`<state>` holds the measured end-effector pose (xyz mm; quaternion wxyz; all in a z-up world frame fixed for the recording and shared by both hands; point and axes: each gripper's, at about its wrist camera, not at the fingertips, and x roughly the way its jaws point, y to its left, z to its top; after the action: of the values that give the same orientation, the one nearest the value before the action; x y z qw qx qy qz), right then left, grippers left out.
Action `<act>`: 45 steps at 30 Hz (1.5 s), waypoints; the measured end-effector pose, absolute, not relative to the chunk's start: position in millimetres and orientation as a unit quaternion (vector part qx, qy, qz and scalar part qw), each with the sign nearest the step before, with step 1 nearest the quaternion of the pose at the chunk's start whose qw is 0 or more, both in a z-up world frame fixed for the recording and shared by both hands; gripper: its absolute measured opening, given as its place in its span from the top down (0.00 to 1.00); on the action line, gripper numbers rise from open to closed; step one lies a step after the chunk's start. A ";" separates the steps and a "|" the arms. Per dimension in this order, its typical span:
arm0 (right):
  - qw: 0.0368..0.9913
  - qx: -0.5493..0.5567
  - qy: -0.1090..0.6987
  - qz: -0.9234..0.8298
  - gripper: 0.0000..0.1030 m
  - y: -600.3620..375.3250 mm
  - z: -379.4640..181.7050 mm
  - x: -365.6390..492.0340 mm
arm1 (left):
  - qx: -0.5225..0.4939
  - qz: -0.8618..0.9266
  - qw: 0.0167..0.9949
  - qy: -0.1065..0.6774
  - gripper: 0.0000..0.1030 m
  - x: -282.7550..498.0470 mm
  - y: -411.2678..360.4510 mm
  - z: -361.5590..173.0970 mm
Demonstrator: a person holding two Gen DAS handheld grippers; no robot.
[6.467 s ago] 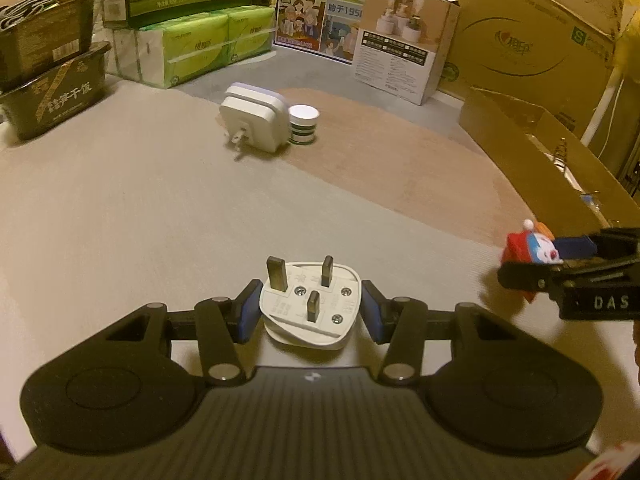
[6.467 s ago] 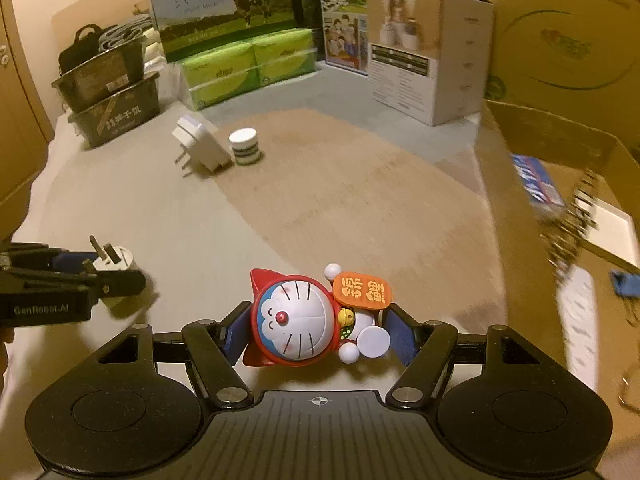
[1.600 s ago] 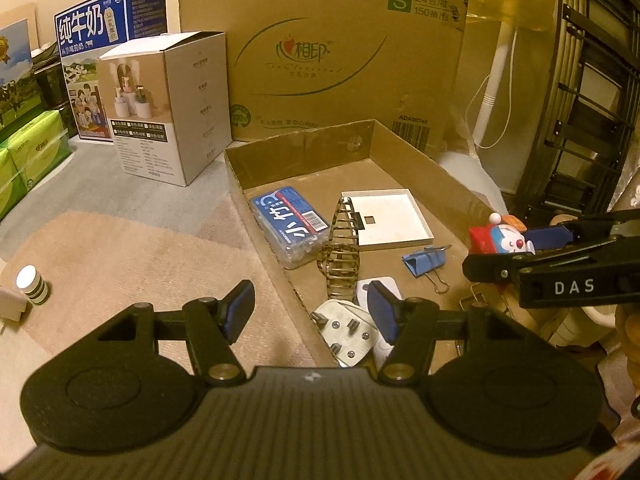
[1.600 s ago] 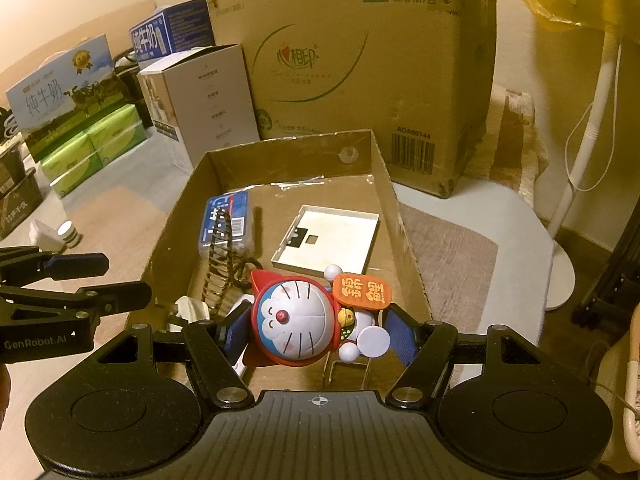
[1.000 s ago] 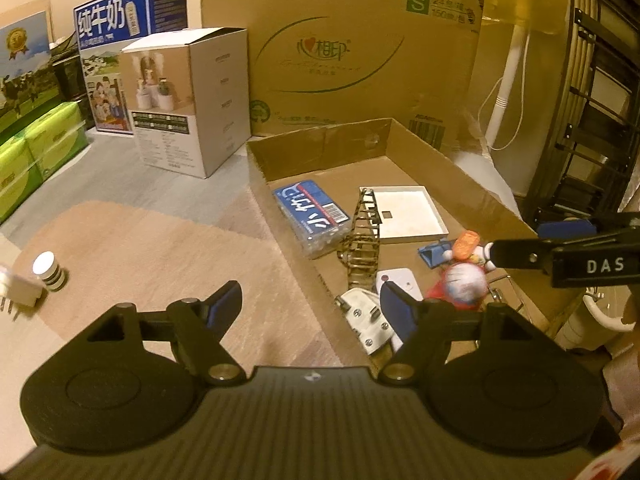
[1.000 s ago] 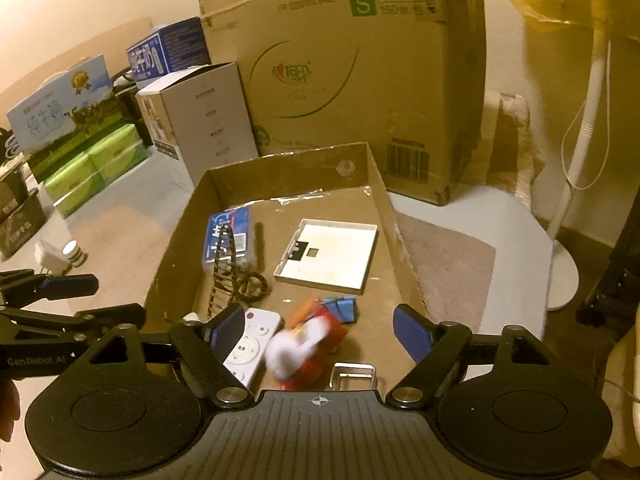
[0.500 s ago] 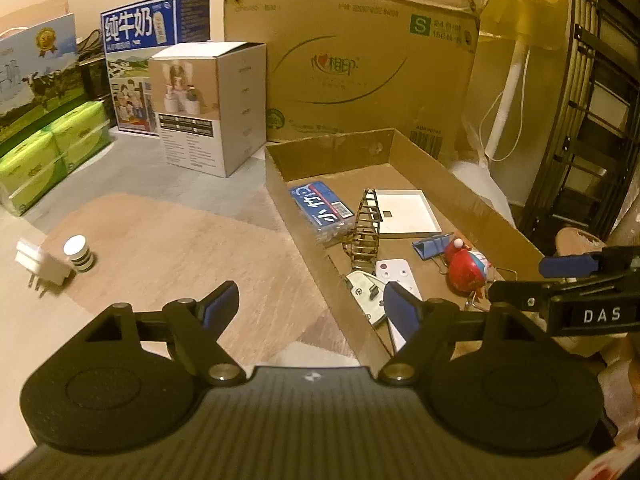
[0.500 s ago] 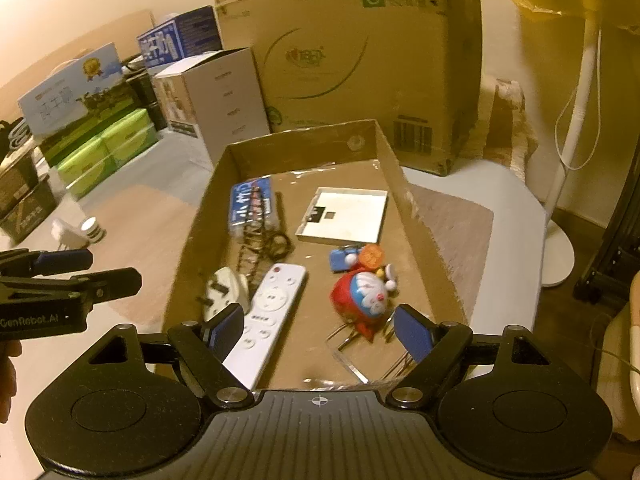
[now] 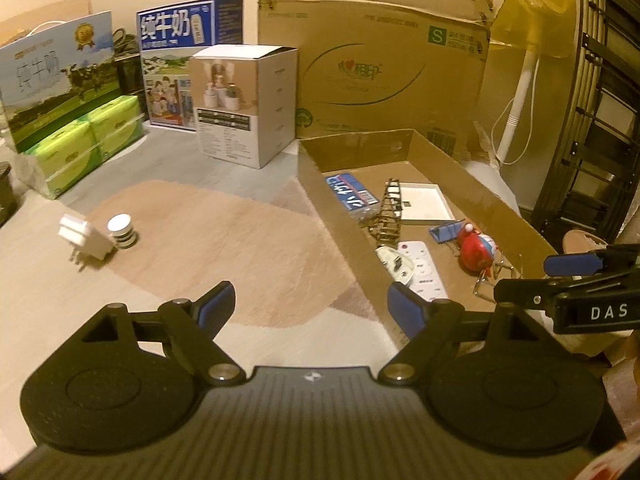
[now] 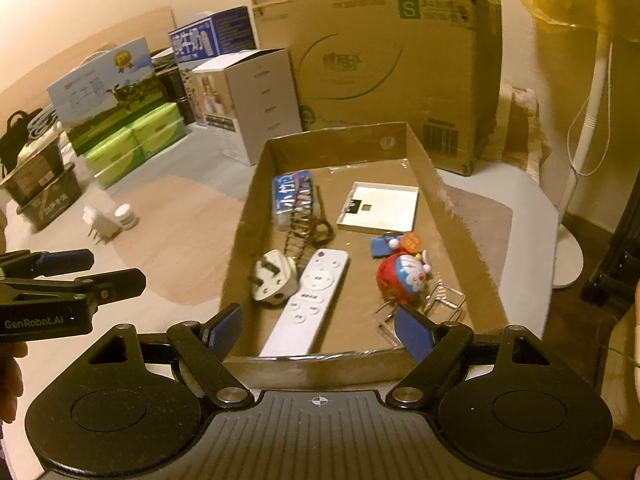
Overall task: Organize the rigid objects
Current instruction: 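Withdraw both open tools from the box toward the socket adapter and jar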
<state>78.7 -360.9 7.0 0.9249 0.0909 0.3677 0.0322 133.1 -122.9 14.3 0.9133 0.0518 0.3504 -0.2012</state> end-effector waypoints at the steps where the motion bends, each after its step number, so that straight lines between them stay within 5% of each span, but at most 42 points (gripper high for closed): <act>1: 0.925 0.090 0.368 0.034 0.20 -357.8 7.0 78.1 | 0.051 -0.199 0.914 0.351 0.21 131.9 -118.6 14.4; 45: 0.915 0.021 0.377 0.144 0.20 -207.3 -1.6 136.5 | 0.065 -0.099 0.926 0.359 0.20 173.3 48.1 -0.4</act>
<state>136.5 -207.3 -1.6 0.9146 0.0208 0.3773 0.1441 173.3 48.1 -0.4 0.9259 0.0651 0.3588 -0.0990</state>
